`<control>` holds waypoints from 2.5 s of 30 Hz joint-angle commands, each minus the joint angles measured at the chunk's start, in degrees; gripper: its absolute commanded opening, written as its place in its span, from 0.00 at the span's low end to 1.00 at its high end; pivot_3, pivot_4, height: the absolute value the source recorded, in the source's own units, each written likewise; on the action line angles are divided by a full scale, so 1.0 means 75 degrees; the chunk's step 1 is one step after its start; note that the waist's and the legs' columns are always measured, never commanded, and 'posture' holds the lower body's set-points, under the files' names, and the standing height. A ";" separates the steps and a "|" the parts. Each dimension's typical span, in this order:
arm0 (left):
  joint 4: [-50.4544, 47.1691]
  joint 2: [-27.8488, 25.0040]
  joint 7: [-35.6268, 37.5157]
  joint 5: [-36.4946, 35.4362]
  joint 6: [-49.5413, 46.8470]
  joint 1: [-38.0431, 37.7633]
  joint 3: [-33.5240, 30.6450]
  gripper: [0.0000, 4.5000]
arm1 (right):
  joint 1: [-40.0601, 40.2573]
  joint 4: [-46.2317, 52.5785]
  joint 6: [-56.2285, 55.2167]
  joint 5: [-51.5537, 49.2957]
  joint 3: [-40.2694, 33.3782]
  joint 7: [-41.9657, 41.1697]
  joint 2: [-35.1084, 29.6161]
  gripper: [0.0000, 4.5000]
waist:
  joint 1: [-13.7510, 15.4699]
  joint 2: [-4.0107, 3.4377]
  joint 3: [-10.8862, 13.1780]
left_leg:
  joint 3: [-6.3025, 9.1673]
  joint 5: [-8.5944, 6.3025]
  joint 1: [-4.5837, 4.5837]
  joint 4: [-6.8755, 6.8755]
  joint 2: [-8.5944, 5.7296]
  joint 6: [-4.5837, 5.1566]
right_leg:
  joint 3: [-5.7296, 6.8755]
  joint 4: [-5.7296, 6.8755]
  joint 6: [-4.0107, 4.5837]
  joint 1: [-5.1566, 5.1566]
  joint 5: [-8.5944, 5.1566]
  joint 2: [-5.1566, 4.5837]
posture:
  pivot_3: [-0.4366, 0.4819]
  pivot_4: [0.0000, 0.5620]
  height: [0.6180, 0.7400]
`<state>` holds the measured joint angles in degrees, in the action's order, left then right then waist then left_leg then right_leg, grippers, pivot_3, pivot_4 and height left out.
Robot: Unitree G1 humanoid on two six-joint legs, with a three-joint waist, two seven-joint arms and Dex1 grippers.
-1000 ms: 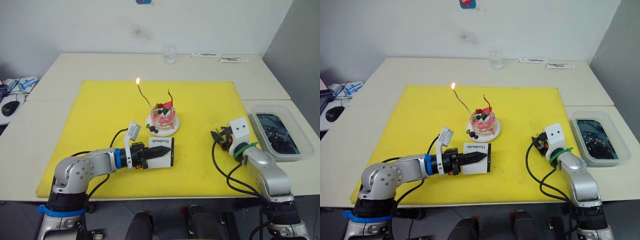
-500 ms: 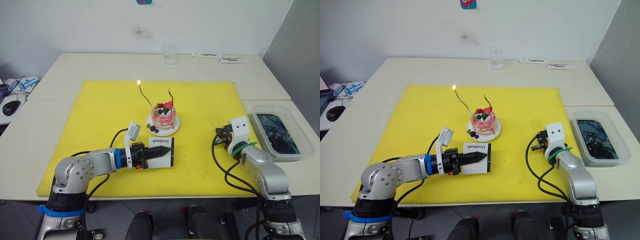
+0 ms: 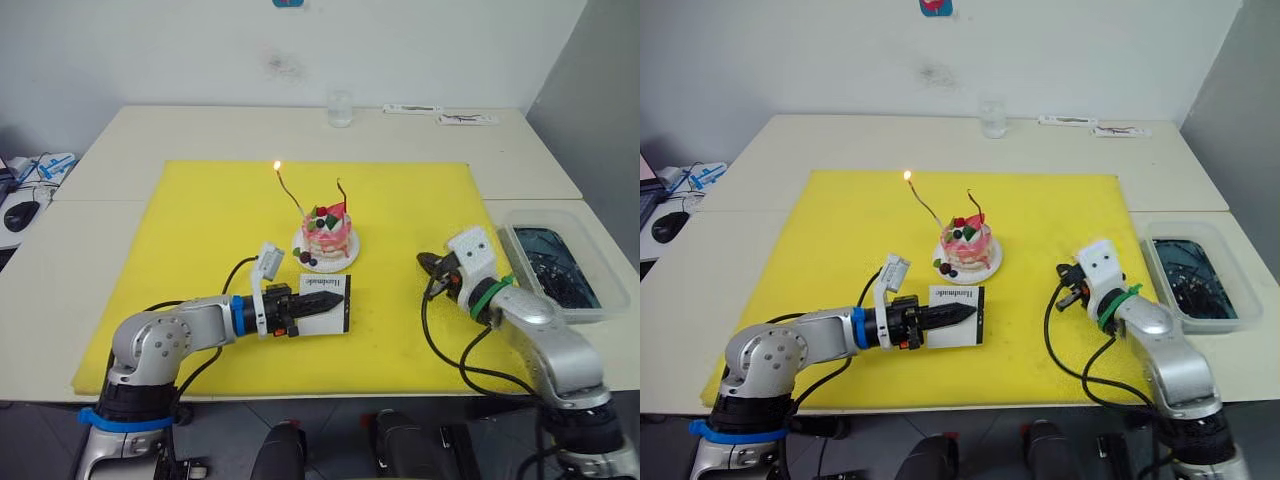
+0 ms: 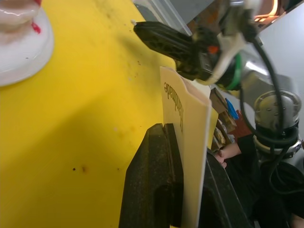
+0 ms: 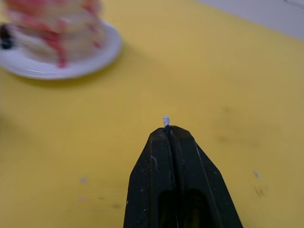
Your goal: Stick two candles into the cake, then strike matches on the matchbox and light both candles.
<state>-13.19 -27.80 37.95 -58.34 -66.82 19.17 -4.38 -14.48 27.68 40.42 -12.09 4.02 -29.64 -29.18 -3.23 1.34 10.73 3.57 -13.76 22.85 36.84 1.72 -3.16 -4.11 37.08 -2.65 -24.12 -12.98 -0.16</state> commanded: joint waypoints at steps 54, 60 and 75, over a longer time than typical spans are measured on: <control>0.0421 -0.0166 0.0619 0.0430 0.0112 0.0824 0.0149 0.00 | -0.1403 0.0331 -0.2328 0.1949 0.2558 -0.2583 -0.0868 0.01 | 0.0018 0.0002 0.0001 | 0.0006 0.0000 0.0002 0.0004 -0.0001 0.0000 | 0.0006 0.0003 -0.0012 0.0000 0.0007 -0.0001 | 0.48 0.27 1.00; 0.0372 -0.0362 0.0686 0.0440 0.0087 0.0630 0.0079 0.00 | -0.1455 0.0276 -0.2338 0.1951 0.2286 -0.2581 -0.0899 0.01 | 0.0019 0.0002 0.0001 | 0.0007 0.0000 0.0003 0.0004 -0.0001 0.0000 | 0.0006 0.0003 -0.0012 0.0000 0.0008 -0.0001 | 0.48 0.27 1.00; 0.0451 -0.0477 0.0866 0.0413 0.0038 0.0636 0.0147 0.00 | -0.1512 0.0329 -0.2231 0.1807 0.1994 -0.2548 -0.0792 0.01 | 0.0021 0.0002 0.0001 | 0.0007 0.0000 0.0002 0.0004 -0.0001 0.0000 | 0.0006 0.0005 -0.0011 -0.0001 0.0007 -0.0001 | 0.48 0.27 1.00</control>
<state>-8.76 -31.28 43.39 -54.64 -66.87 23.04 -2.71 -25.22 28.05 24.07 2.05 19.31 -48.75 -35.41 -3.07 1.36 10.73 3.62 -13.76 22.86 36.87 1.71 -3.16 -4.06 37.11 -2.73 -24.12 -12.93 -0.17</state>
